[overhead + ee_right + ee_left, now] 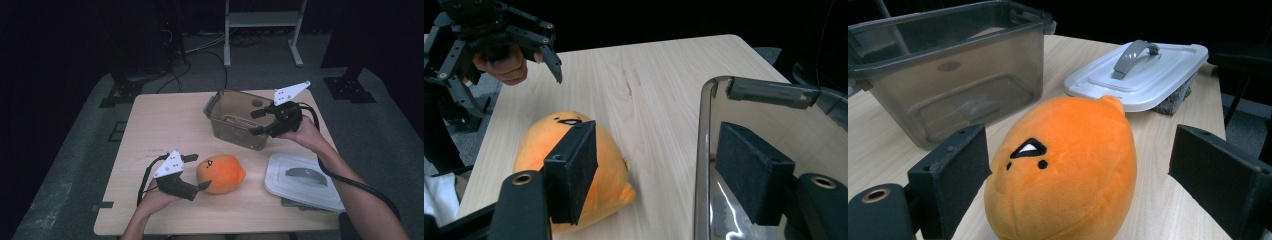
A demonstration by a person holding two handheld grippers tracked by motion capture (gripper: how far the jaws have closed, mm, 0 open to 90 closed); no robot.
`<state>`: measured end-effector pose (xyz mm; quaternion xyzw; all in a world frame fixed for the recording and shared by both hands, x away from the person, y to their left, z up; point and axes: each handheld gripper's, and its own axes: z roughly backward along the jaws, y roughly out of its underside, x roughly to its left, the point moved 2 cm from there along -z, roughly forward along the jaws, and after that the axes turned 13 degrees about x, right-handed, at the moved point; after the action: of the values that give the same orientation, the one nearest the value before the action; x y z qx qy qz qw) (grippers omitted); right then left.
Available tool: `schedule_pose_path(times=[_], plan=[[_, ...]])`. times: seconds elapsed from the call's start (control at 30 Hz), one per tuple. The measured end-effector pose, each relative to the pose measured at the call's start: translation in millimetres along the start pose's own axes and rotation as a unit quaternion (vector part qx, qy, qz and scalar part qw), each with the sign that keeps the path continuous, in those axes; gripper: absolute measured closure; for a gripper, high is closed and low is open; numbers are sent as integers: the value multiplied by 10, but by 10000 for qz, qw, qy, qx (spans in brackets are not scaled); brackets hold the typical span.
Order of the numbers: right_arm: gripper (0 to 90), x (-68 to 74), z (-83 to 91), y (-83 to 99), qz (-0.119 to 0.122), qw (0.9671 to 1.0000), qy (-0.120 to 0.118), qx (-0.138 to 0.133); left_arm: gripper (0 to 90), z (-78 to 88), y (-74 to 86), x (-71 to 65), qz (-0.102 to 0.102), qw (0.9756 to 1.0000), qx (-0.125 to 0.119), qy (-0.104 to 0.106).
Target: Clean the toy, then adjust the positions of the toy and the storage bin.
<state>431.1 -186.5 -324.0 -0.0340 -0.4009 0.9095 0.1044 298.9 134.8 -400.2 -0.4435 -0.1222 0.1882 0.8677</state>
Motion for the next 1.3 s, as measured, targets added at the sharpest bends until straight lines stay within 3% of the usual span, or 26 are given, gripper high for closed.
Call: schedule_pose_path(times=[0.57,1.0,1.3], plan=[[315,-156,-150,-90,-24,10000,50,68,81,25,-3,-14,0,10000,-56,-13],[312,-158,-209,-128,8,9999,68,77,81,17,-6,-20,-55,10000,-27,32],[320,-204,-346,-158,9,9998,8,181,80,32,-3,-14,-21,10000,-60,32]])
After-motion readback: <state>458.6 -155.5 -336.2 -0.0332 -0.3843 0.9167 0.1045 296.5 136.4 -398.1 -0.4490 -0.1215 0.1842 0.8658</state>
